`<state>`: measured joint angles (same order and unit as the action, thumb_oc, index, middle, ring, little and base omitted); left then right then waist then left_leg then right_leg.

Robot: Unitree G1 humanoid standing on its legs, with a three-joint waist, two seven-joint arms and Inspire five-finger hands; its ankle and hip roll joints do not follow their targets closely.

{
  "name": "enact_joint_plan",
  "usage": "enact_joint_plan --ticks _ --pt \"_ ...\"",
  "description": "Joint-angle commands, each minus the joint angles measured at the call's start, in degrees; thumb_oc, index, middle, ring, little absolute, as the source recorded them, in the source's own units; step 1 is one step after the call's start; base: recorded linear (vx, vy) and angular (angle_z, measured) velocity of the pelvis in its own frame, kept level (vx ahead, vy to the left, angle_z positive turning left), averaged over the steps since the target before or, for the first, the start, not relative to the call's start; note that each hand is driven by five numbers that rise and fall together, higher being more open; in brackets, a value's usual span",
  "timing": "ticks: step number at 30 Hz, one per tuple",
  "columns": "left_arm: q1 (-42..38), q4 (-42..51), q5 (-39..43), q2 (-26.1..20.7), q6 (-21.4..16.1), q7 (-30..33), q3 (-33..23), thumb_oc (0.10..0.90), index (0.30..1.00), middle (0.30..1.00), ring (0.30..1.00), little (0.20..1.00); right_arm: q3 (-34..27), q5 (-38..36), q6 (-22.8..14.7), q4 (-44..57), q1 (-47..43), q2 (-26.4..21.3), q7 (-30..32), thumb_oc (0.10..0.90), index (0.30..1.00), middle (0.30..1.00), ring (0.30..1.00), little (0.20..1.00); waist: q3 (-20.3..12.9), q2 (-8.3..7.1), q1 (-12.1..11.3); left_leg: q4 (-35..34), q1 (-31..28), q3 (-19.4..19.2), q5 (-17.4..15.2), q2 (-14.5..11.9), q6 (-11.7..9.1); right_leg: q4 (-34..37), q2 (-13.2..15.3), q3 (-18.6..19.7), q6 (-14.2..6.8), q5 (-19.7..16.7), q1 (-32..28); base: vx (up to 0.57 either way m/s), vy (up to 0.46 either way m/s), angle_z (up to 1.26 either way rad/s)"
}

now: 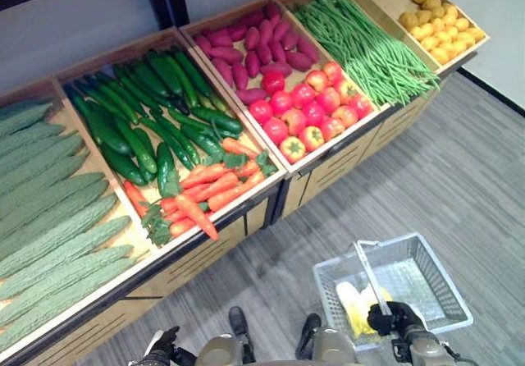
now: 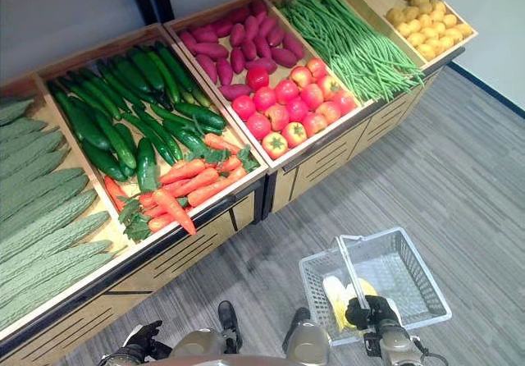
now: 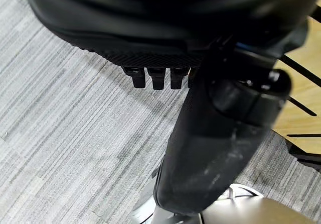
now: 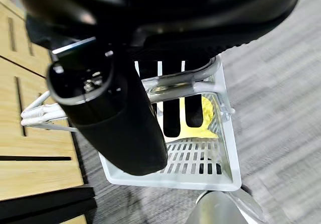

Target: Get the vegetables into the basket

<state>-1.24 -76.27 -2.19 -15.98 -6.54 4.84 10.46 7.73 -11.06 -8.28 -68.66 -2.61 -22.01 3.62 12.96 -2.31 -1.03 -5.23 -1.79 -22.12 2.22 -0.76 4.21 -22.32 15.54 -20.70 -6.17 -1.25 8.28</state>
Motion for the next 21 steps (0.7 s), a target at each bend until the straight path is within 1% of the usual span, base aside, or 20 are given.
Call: enact_joint_plan --ticks 1,2,3,4,5,7,8,9,10,12,14,15,16,19,20,21 --pt "-0.45 0.17 0.66 -1.16 -0.80 0.30 -0.76 0.900 1.000 1.000 1.000 1.000 -1.21 -0.77 -3.17 0.37 -1.90 -0.93 0.08 0.400 0.300 0.300 0.300 0.300 0.34 1.17 0.39 0.49 -0.69 1.76 -1.12 -2.20 -5.23 7.51 -3.63 9.73 -5.03 -4.49 0.19 0.06 -0.026 0.59" --pt "-0.67 0.13 0.81 -1.25 -0.89 0.45 -0.66 0.900 1.000 1.000 1.000 1.000 -1.51 -1.28 -3.27 -0.17 -1.99 -0.98 0.29 0.400 0.300 0.300 0.300 0.300 0.15 1.40 0.53 0.34 -0.61 2.85 -0.86 -2.25 -5.53 9.75 -4.52 11.99 -4.70 -4.14 0.51 0.08 -0.051 0.56" --pt "-0.95 0.03 0.87 -1.30 -0.95 0.50 -0.55 0.900 1.000 1.000 1.000 1.000 -1.65 -1.60 -3.32 -0.44 -2.08 -0.95 0.42 0.400 0.300 0.300 0.300 0.300 0.08 1.36 0.61 0.36 -0.54 3.65 -0.78 -2.26 -5.74 11.29 -4.59 13.41 -4.63 -4.03 0.61 0.09 -0.147 0.39" --pt "-1.75 -0.30 0.87 -1.58 -1.09 0.71 -0.41 0.900 1.000 1.000 1.000 1.000 -1.98 -2.11 -3.35 -1.30 -1.92 -0.76 0.63 0.400 0.300 0.300 0.300 0.300 0.01 1.24 1.14 0.31 -0.39 6.15 -0.75 -2.41 -6.29 15.03 -4.19 16.86 -4.91 -4.67 0.77 0.10 -0.181 0.47" --pt "-2.19 -0.59 0.88 -1.78 -1.10 0.77 -0.36 0.900 1.000 1.000 1.000 1.000 -2.25 -2.32 -3.29 -1.65 -1.83 -0.64 0.67 0.400 0.300 0.300 0.300 0.300 -0.07 1.11 1.43 0.27 -0.42 7.48 -0.85 -2.47 -6.57 16.33 -3.96 19.20 -5.11 -5.10 1.25 0.12 -0.191 0.96" --pt "-2.48 -0.95 0.91 -1.92 -1.17 0.91 -0.30 0.900 1.000 1.000 1.000 1.000 -2.66 -2.54 -3.10 -2.52 -1.53 -0.42 0.68 0.400 0.300 0.300 0.300 0.300 -0.13 0.75 1.75 0.43 -0.81 8.97 -1.17 -2.68 -6.98 18.07 -3.48 20.83 -5.40 -6.04 1.43 0.09 -0.126 1.01" --pt "-2.47 -0.95 0.91 -1.92 -1.17 0.91 -0.29 0.900 1.000 1.000 1.000 1.000 -2.66 -2.55 -3.11 -2.54 -1.53 -0.42 0.68 0.400 0.300 0.300 0.300 0.300 -0.10 0.78 1.82 0.44 -0.83 9.05 -1.19 -2.70 -6.99 18.13 -3.48 20.73 -5.40 -6.04 1.32 0.08 -0.123 0.78" --pt "-2.64 -1.34 0.98 -2.01 -1.24 0.87 -0.25 0.900 1.000 1.000 1.000 1.000 -2.88 -2.53 -2.97 -2.87 -1.33 -0.31 0.66 0.400 0.300 0.300 0.300 0.300 -0.21 0.42 1.89 0.71 -0.97 10.04 -1.43 -2.74 -7.23 18.62 -3.23 20.90 -5.48 -6.28 1.12 0.11 -0.190 0.65" --pt "-2.47 -1.72 0.93 -1.87 -1.08 0.86 -0.30 0.900 1.000 1.000 1.000 1.000 -3.23 -2.58 -2.72 -3.49 -0.49 -0.24 0.38 0.400 0.300 0.300 0.300 0.300 -0.77 -0.22 1.81 1.36 -1.08 11.33 -1.77 -3.05 -7.66 19.71 -3.11 20.15 -5.47 -5.58 -0.49 0.11 -0.190 0.62" --pt "-2.29 -1.83 1.11 -1.80 -1.02 1.00 -0.39 0.900 1.000 1.000 1.000 1.000 -3.25 -2.48 -2.58 -4.03 -0.69 -0.51 0.39 0.400 0.300 0.300 0.300 0.300 -0.97 -0.35 1.47 1.76 -1.00 11.56 -1.79 -3.43 -7.96 19.89 -3.35 19.47 -5.24 -5.32 -0.98 0.08 -0.194 0.48" --pt "-1.81 -2.17 1.44 -1.57 -0.82 0.80 -0.99 0.900 1.000 1.000 1.000 1.000 -3.01 -1.93 -2.27 -4.47 -0.76 -0.71 -0.09 0.400 0.300 0.300 0.300 0.300 -1.42 -0.22 1.20 2.05 -0.89 12.02 -1.54 -4.40 -8.68 20.83 -4.24 18.47 -4.77 -4.86 -1.89 0.09 -0.280 0.36" --pt "-0.88 -2.48 1.90 -1.23 -0.75 0.68 -1.65 0.900 1.000 1.000 1.000 1.000 -2.87 -1.51 -2.32 -4.89 -0.57 -1.23 -0.31 0.400 0.300 0.300 0.300 0.300 -1.87 0.05 0.89 1.96 -0.67 12.83 -0.77 -5.69 -9.59 21.81 -5.57 17.34 -3.97 -4.25 -2.94 0.08 -0.248 0.25" --pt "-0.86 -2.47 1.90 -1.22 -0.75 0.68 -1.65 0.900 1.000 1.000 1.000 1.000 -2.86 -1.51 -2.33 -4.89 -0.57 -1.24 -0.31 0.400 0.300 0.300 0.300 0.300 -1.88 0.08 0.93 1.92 -0.68 12.87 -0.75 -5.72 -9.61 21.84 -5.59 17.29 -3.95 -4.26 -2.98 0.07 -0.237 0.22" --pt "-0.15 -2.83 3.17 -0.38 -0.75 0.67 -2.54 0.900 1.000 1.000 1.000 1.000 -2.76 -1.43 -2.44 -5.09 -0.55 -1.87 -0.50 0.400 0.300 0.300 0.300 0.300 -2.29 0.56 0.57 1.11 -0.34 13.55 0.77 -7.25 -10.81 23.20 -6.87 15.46 -3.12 -3.86 -4.10 0.04 -0.218 0.18" --pt "0.09 -3.36 6.46 0.62 -0.46 1.54 -4.64 0.900 1.000 1.000 1.000 1.000 -2.33 -1.18 -2.53 -5.55 -0.55 -2.26 -0.28 0.400 0.300 0.300 0.300 0.300 -2.67 0.91 0.23 0.54 0.13 14.09 1.97 -8.28 -11.68 24.58 -7.80 13.83 -2.51 -3.52 -5.07 0.03 -0.237 0.24" --pt "0.09 -3.35 6.46 0.62 -0.45 1.55 -4.64 0.900 1.000 1.000 1.000 1.000 -2.32 -1.18 -2.54 -5.56 -0.56 -2.26 -0.28 0.400 0.300 0.300 0.300 0.300 -2.66 0.93 0.27 0.54 0.13 14.13 1.98 -8.28 -11.69 24.61 -7.81 13.79 -2.51 -3.53 -5.11 0.03 -0.205 0.25"
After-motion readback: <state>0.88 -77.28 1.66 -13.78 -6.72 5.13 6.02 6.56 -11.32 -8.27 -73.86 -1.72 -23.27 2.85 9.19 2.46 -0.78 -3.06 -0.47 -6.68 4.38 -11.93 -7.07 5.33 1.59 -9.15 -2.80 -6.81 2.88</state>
